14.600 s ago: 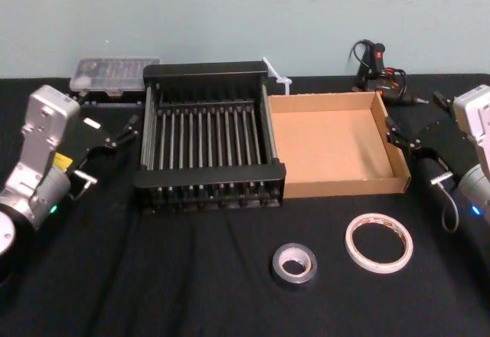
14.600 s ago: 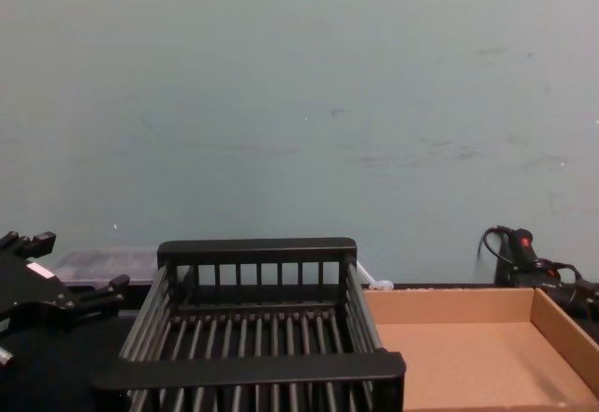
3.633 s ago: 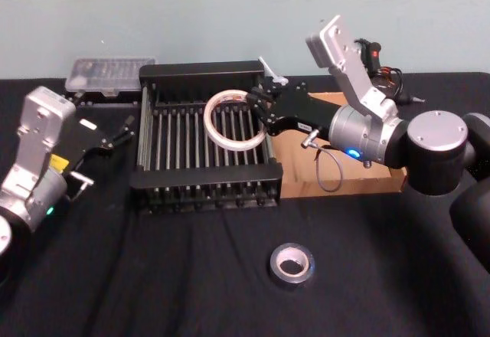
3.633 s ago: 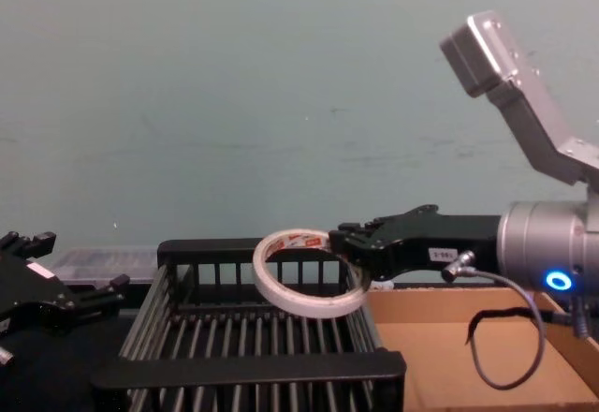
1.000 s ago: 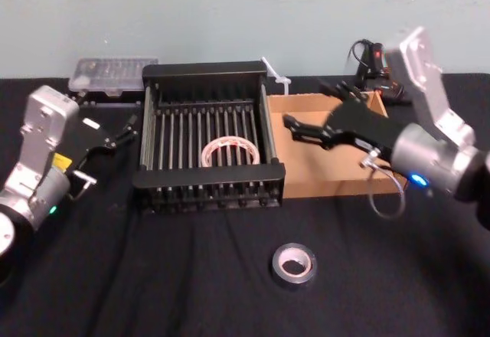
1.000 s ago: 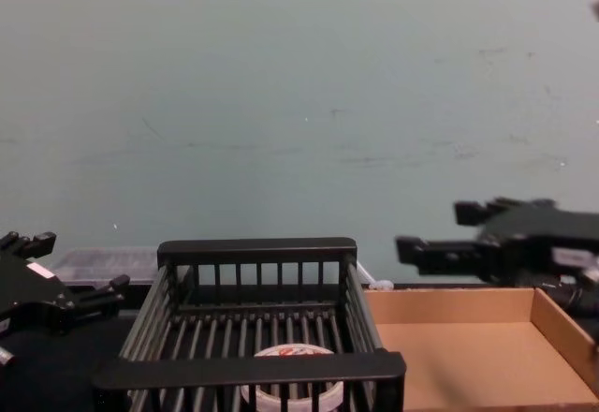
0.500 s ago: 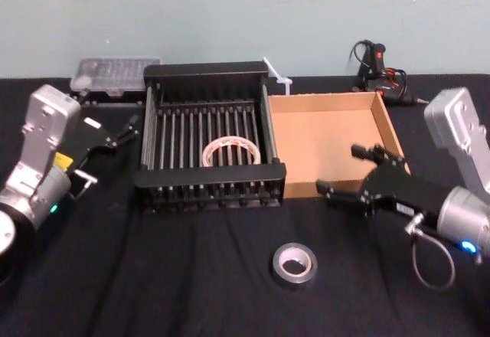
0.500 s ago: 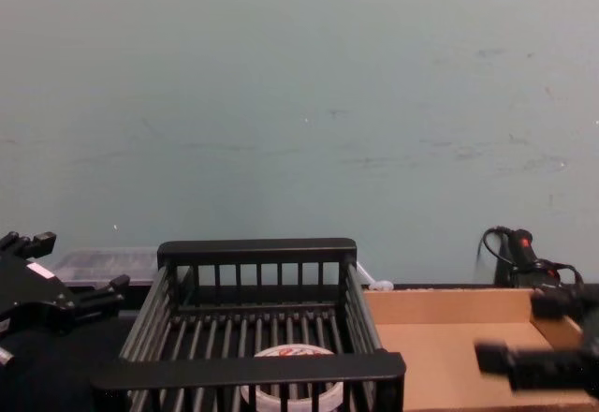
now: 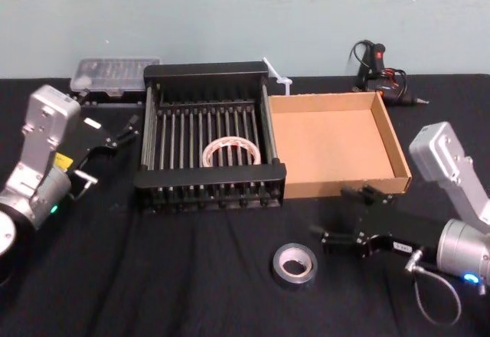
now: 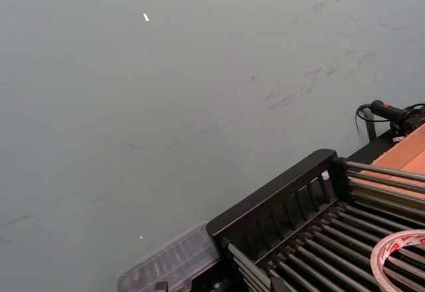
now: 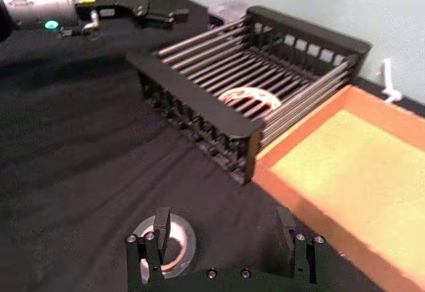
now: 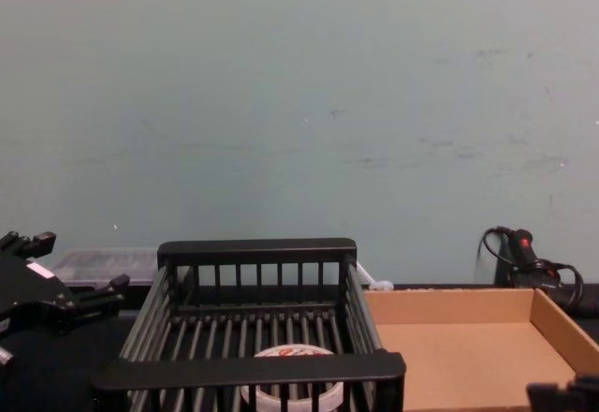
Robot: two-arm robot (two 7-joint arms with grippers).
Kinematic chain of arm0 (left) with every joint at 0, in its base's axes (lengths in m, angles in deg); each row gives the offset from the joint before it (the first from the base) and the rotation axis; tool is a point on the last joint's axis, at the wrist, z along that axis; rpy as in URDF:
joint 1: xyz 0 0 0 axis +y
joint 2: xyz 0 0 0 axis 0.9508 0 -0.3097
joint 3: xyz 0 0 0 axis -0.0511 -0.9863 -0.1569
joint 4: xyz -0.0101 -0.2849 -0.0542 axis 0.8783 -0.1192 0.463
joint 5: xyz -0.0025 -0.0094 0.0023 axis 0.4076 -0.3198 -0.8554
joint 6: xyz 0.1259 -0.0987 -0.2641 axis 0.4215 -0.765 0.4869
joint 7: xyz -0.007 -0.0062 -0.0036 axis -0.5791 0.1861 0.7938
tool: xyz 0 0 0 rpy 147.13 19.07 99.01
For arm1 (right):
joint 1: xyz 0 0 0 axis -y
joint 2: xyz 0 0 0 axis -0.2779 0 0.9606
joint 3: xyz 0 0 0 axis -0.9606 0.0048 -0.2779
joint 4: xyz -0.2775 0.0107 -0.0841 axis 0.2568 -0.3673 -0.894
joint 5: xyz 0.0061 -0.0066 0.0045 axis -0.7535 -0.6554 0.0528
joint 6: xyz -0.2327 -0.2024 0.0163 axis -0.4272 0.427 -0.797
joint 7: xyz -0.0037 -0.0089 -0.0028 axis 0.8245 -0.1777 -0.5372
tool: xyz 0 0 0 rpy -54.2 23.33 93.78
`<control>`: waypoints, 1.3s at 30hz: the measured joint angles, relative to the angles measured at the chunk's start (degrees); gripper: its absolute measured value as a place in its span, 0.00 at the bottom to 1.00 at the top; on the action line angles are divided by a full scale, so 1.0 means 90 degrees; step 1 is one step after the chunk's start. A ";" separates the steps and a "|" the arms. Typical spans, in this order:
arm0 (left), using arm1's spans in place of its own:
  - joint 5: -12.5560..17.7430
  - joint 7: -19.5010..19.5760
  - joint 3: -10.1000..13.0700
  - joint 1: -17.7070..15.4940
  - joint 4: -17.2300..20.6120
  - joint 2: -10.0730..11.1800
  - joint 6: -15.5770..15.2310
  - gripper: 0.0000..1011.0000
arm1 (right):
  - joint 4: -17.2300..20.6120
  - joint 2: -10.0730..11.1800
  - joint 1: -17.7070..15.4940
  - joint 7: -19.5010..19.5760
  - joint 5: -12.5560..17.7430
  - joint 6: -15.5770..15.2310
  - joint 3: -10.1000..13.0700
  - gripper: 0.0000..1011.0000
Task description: Pick up the white tape and place it into the black box , Pick up the silver tape and place it into the brown box.
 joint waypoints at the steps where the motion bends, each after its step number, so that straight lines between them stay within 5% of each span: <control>1: 0.0000 0.0000 0.0000 0.0000 0.0000 0.0000 0.0000 0.99 | 0.0000 0.0012 0.0011 -0.0015 0.0004 -0.0026 -0.0031 0.99; 20: 0.0000 0.0000 0.0000 0.0000 0.0000 0.0000 0.0000 0.99 | -0.0270 0.0144 0.0396 -0.0204 -0.0016 -0.0389 -0.0666 0.99; 39: 0.0000 0.0000 0.0000 0.0000 0.0000 0.0000 0.0000 0.99 | -0.0641 -0.0024 0.0736 -0.0212 -0.0184 -0.0573 -0.1034 0.99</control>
